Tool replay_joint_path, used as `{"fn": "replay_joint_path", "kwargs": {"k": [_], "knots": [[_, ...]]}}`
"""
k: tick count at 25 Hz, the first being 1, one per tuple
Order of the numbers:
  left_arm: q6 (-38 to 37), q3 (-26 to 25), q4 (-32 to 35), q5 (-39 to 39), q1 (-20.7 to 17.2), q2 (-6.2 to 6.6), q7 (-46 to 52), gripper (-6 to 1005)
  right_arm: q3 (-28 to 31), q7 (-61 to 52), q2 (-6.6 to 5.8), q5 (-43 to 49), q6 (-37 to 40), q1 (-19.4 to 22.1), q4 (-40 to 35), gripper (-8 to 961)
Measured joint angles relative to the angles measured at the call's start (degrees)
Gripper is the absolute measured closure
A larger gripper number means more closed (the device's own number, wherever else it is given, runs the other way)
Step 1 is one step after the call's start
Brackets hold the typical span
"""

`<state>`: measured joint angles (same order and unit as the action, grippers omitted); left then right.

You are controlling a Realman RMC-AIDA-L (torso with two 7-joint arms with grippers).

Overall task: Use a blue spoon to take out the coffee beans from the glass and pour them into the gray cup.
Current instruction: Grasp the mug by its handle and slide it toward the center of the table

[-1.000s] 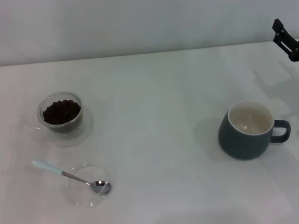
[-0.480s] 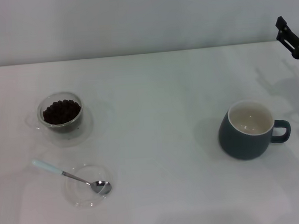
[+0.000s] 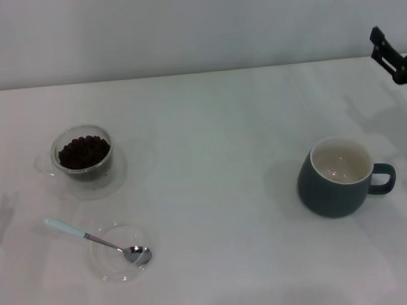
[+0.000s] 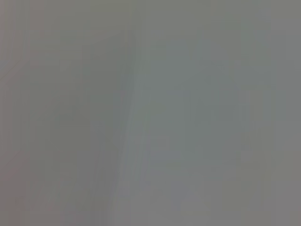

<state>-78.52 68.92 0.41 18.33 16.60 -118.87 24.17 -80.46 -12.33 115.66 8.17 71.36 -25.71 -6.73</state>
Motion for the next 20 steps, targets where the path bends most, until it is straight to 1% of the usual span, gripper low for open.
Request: {"fn": "replay_joint_path", "kwargs": {"k": [4, 10, 16, 18, 20], "knots": [[0.2, -0.5, 0.0, -0.5, 0.2, -0.01, -0.3, 112, -2.3, -0.3, -0.45, 0.1, 1.9, 2.4, -0.2, 139], [2.9, -0.7, 0.3, -1.5, 0.6, 0.1, -0.4, 112, -3.5, -2.8, -1.18, 1.4, 6.2, 8.5, -0.2, 145], [6.3, -0.7, 2.2, -1.6, 0.8, -0.01, -0.8, 111, -3.5, -9.5, -3.06, 6.1, 10.3, 14.4, -0.5, 151], [6.7, -0.7, 2.6, -1.7, 1.0, -0.11, -1.1, 111, -3.6, -11.1, -3.7, 7.7, 11.6, 16.0, -0.3, 153], [6.8, -0.7, 2.7, -2.2, 1.2, -0.13, -1.1, 112, -3.6, -12.1, -4.02, 9.3, 12.2, 17.0, -0.1, 155]]}}
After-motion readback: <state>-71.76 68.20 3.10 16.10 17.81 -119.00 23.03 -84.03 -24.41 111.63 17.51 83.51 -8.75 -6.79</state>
